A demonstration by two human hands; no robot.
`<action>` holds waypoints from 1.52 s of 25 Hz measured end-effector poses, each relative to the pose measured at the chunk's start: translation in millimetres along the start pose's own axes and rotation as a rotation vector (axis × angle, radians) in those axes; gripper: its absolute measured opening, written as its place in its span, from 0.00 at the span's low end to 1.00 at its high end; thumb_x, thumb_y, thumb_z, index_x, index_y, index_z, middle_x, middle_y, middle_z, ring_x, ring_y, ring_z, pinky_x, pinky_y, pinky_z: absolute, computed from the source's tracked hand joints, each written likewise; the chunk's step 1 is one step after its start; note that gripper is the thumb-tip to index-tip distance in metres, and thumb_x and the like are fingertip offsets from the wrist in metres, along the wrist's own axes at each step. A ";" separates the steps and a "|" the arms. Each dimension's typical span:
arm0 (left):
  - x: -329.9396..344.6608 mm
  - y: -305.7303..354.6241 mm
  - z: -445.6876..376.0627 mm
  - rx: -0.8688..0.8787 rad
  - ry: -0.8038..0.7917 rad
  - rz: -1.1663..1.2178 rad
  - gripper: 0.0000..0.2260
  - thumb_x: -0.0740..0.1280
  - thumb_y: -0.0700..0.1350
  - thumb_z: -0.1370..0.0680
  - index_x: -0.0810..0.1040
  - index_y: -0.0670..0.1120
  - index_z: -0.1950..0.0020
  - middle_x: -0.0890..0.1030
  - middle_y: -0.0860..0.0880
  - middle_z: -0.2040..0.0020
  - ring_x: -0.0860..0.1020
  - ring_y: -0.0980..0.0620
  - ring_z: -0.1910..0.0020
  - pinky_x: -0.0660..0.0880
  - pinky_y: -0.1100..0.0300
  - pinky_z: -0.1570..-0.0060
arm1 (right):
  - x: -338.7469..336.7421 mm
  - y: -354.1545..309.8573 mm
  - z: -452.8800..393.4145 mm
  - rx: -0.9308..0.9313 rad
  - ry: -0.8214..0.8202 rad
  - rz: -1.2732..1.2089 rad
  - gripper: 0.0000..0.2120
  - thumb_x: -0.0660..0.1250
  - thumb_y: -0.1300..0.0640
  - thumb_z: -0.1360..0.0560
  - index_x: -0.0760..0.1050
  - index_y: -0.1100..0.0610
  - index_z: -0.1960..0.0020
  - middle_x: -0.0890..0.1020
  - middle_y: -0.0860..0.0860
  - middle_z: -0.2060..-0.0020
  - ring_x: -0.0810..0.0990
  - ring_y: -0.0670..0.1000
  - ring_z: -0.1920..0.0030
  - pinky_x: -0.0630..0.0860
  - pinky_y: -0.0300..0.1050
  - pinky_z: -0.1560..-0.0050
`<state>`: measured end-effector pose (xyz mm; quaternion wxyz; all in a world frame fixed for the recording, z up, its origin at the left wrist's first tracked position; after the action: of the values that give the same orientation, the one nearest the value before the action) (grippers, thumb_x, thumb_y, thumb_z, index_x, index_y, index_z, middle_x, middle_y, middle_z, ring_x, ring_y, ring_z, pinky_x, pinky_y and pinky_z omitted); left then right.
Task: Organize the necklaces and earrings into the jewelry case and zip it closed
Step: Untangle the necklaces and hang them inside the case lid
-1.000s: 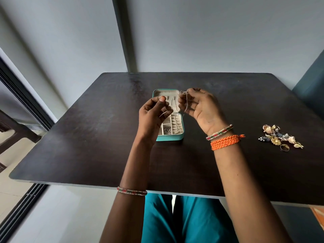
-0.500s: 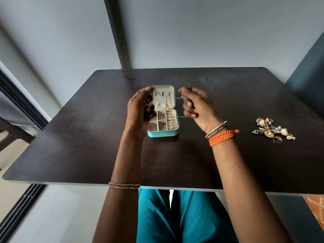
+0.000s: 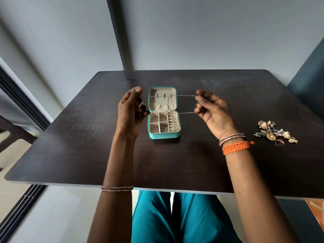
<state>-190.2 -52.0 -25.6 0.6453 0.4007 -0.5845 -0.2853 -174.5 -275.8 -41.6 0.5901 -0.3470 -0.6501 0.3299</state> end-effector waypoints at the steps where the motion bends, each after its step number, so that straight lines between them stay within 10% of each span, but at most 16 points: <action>1: 0.3 0.1 -0.4 0.013 -0.031 0.001 0.08 0.63 0.40 0.22 0.76 0.50 0.59 0.68 0.55 0.73 0.65 0.59 0.75 0.66 0.67 0.76 | -0.6 -0.5 -0.5 0.005 0.008 -0.016 0.09 0.64 0.70 0.27 0.79 0.59 0.54 0.79 0.49 0.68 0.75 0.44 0.69 0.74 0.36 0.66; 6: 0.4 -5.1 4.9 0.032 -0.141 -0.036 0.07 0.62 0.37 0.22 0.75 0.49 0.51 0.73 0.55 0.70 0.67 0.58 0.73 0.67 0.67 0.73 | 1.8 -7.2 -1.6 0.048 -0.002 -0.208 0.10 0.62 0.70 0.27 0.79 0.59 0.56 0.80 0.51 0.67 0.73 0.44 0.72 0.71 0.35 0.70; 13: 17.1 13.6 15.7 0.111 -0.443 0.049 0.29 0.71 0.38 0.31 0.67 0.51 0.32 0.80 0.52 0.51 0.75 0.59 0.63 0.73 0.65 0.67 | 31.8 -9.1 18.2 0.105 -0.344 0.927 0.09 0.67 0.56 0.24 0.83 0.60 0.54 0.73 0.45 0.77 0.67 0.43 0.74 0.67 0.36 0.67; 20: 19.1 3.4 26.9 0.027 -0.515 0.048 0.35 0.72 0.39 0.34 0.66 0.54 0.29 0.79 0.51 0.56 0.72 0.57 0.67 0.65 0.66 0.73 | 39.9 -34.5 16.1 0.142 -0.219 0.097 0.10 0.61 0.56 0.27 0.79 0.60 0.54 0.66 0.45 0.82 0.61 0.41 0.81 0.58 0.34 0.79; 24: 10.8 -5.4 29.2 -0.021 -0.486 0.065 0.38 0.75 0.43 0.36 0.65 0.54 0.28 0.80 0.51 0.56 0.74 0.57 0.66 0.69 0.63 0.67 | 45.2 -30.6 20.5 0.293 -0.249 -0.236 0.15 0.59 0.56 0.26 0.81 0.60 0.48 0.81 0.49 0.69 0.78 0.44 0.69 0.75 0.35 0.69; 32: 6.3 -2.4 37.0 -0.121 -0.604 0.379 0.32 0.62 0.54 0.26 0.56 0.54 0.23 0.70 0.44 0.29 0.78 0.47 0.44 0.77 0.53 0.48 | 54.4 -26.3 25.5 0.359 -0.438 -0.358 0.29 0.51 0.41 0.22 0.70 0.61 0.33 0.81 0.60 0.44 0.80 0.57 0.42 0.76 0.53 0.41; 38: -3.5 -11.9 31.7 -0.153 -0.495 0.284 0.24 0.57 0.53 0.24 0.67 0.50 0.28 0.80 0.47 0.44 0.80 0.50 0.55 0.78 0.55 0.56 | 49.6 -20.5 29.3 0.350 -0.307 -0.116 0.20 0.57 0.48 0.26 0.78 0.58 0.44 0.84 0.55 0.55 0.82 0.50 0.59 0.78 0.41 0.62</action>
<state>-220.8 -61.0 -37.7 0.5451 0.1832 -0.7510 -0.3245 -208.1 -245.8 -0.2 0.5534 -0.1472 -0.6839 0.4521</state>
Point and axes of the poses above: each hand's wrist, its own z-axis away from the middle knuckle, its own x-axis out of the palm, y = z × x, the point moved 7 cm from there along -z, towards the middle knuckle
